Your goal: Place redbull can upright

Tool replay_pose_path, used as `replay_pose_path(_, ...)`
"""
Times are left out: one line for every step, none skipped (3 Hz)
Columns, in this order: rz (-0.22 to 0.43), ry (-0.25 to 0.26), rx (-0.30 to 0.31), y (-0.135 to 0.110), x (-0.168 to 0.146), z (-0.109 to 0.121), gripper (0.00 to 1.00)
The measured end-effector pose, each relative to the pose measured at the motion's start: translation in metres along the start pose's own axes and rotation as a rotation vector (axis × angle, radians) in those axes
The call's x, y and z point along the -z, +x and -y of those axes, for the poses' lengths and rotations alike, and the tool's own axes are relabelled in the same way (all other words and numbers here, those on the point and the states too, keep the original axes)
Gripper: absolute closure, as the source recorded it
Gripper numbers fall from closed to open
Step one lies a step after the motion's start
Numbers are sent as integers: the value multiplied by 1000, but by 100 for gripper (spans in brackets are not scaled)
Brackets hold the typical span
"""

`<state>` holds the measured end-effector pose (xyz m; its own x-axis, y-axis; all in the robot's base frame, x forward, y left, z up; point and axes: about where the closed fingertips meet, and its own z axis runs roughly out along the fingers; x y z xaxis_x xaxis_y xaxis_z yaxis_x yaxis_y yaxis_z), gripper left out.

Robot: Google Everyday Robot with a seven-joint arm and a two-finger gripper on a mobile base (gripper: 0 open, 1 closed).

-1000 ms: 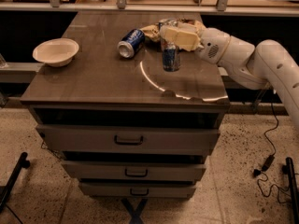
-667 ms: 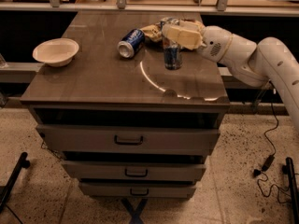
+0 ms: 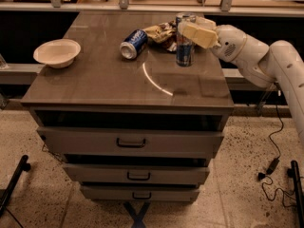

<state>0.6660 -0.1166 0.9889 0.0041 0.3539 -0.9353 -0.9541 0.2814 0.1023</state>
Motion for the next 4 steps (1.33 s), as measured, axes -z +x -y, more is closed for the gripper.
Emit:
replay_pose_path(55, 18, 28, -4, 18, 8, 100)
replay_pose_path(103, 36, 55, -5, 35, 14, 100)
replay_pose_path(133, 43, 82, 1, 52, 19, 100)
replay_pose_path(140, 29, 98, 11, 60, 22, 86)
